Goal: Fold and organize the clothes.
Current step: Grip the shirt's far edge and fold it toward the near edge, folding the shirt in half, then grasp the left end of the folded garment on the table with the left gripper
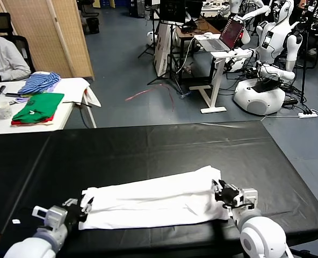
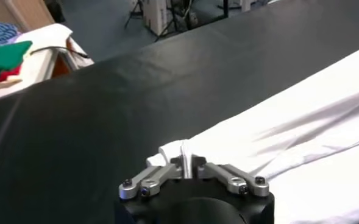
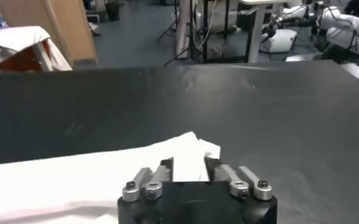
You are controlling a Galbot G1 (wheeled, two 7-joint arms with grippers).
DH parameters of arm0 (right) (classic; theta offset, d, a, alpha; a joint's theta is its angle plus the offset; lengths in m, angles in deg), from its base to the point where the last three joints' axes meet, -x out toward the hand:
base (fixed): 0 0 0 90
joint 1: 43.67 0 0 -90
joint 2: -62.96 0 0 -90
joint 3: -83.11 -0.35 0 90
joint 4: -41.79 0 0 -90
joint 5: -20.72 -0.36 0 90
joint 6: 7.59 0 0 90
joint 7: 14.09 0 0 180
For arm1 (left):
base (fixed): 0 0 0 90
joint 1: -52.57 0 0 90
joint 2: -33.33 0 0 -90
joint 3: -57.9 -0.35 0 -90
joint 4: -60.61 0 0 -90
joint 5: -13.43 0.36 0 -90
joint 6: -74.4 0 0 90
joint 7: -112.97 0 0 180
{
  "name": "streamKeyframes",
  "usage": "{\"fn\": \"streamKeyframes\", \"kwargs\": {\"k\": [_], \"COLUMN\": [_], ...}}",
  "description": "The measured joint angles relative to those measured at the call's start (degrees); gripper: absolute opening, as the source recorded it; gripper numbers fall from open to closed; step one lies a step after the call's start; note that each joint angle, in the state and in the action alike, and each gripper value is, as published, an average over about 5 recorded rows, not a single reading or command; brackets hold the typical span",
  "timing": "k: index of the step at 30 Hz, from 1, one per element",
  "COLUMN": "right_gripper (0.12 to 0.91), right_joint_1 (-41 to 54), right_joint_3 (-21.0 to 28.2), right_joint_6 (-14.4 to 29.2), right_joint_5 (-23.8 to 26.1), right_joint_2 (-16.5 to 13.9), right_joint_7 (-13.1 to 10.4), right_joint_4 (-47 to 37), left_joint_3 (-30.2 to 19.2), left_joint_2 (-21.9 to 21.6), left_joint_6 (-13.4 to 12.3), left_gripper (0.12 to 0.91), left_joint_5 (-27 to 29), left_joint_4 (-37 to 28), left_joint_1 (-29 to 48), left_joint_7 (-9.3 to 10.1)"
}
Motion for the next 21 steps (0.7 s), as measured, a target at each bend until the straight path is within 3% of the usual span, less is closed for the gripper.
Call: {"fn": "streamKeyframes", "kwargs": {"k": [2, 5, 9, 16, 21], "right_gripper": [0.847, 0.899, 0.906, 0.907, 0.907], "right_joint_1": [-0.4, -1.0, -1.6, -2.6, -3.2], "right_joint_3": [-0.1, -0.2, -0.4, -1.2, -1.5], "right_joint_6": [0.0, 0.0, 0.0, 0.0, 0.0], "right_joint_5": [0.0, 0.0, -0.1, -0.3, -0.4], "right_joint_2": [0.4, 0.8, 1.0, 1.1, 1.3], "right_joint_7": [0.0, 0.0, 0.0, 0.0, 0.0], "right_joint_4": [0.6, 1.6, 2.7, 4.0, 4.7], "left_joint_3": [0.2, 0.3, 0.3, 0.3, 0.2], "left_joint_2": [0.3, 0.8, 1.4, 2.3, 2.6], "left_joint_6": [0.0, 0.0, 0.0, 0.0, -0.2], "left_gripper": [0.89, 0.905, 0.907, 0.907, 0.906], "left_joint_5": [-0.3, -1.3, -3.3, -8.7, -10.4], "left_joint_4": [0.1, -0.1, -0.8, -2.4, -3.0], "left_joint_1": [-0.5, -1.2, -1.6, -1.2, -1.2], "left_joint_7": [0.43, 1.04, 1.84, 5.03, 5.25]}}
